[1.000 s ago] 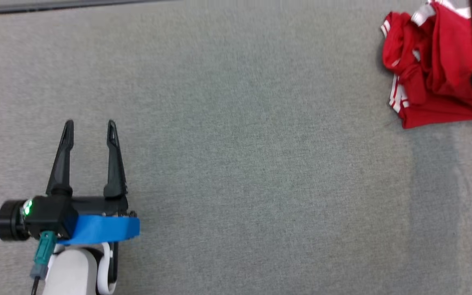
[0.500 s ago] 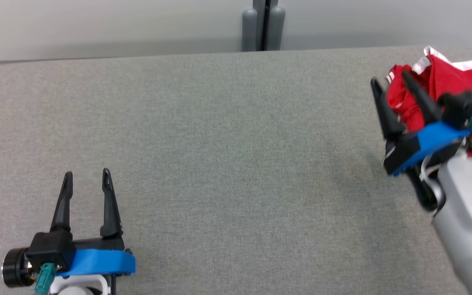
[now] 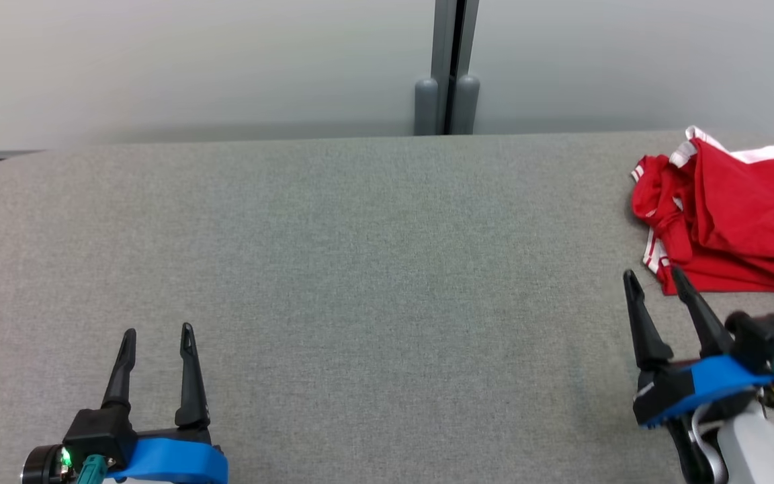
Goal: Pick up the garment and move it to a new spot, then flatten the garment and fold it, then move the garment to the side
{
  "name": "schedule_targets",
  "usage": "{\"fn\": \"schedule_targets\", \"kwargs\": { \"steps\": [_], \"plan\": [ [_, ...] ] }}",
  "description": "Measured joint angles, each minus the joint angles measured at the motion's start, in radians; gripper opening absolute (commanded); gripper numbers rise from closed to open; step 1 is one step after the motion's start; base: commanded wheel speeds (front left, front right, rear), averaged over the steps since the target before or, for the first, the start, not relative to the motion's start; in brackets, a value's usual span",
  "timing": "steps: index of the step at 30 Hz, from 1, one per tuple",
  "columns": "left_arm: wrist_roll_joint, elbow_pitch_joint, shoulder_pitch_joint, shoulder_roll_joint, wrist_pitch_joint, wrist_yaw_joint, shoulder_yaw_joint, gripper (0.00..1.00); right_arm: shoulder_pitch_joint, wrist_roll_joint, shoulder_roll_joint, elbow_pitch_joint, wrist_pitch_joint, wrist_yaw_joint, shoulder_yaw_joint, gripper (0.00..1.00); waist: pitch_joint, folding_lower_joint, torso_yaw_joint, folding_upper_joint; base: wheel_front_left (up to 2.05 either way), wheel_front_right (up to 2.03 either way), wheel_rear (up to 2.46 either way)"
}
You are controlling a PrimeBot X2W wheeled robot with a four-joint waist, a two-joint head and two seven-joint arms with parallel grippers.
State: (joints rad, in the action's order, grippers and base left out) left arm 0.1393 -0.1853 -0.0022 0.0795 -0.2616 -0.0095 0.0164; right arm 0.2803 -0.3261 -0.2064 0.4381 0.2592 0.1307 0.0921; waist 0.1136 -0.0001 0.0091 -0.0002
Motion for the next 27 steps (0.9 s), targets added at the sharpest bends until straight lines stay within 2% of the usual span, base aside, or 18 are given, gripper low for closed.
{"fn": "schedule_targets", "kwargs": {
  "steps": [7, 14, 27],
  "plan": [
    [-0.007, -0.044, 0.021, 0.001, 0.0, -0.006, 0.006, 1.0, -0.156, 0.078, 0.078, -0.105, -0.035, 0.0, -0.094, 1.0, -0.055, 0.0, 0.01, 0.0, 0.0, 0.0, 0.0],
    [-0.006, -0.084, 0.022, 0.008, 0.0, -0.013, 0.005, 1.0, -0.244, 0.125, 0.13, -0.186, -0.073, 0.0, -0.126, 1.0, -0.094, 0.0, 0.022, 0.0001, 0.0, 0.0, 0.0],
    [-0.01, -0.109, 0.021, 0.022, 0.0, 0.002, 0.013, 1.0, -0.288, 0.154, 0.152, -0.265, -0.117, 0.0, -0.141, 1.0, -0.106, 0.0001, 0.033, 0.0002, 0.0, 0.0, 0.0]
  ]
}}
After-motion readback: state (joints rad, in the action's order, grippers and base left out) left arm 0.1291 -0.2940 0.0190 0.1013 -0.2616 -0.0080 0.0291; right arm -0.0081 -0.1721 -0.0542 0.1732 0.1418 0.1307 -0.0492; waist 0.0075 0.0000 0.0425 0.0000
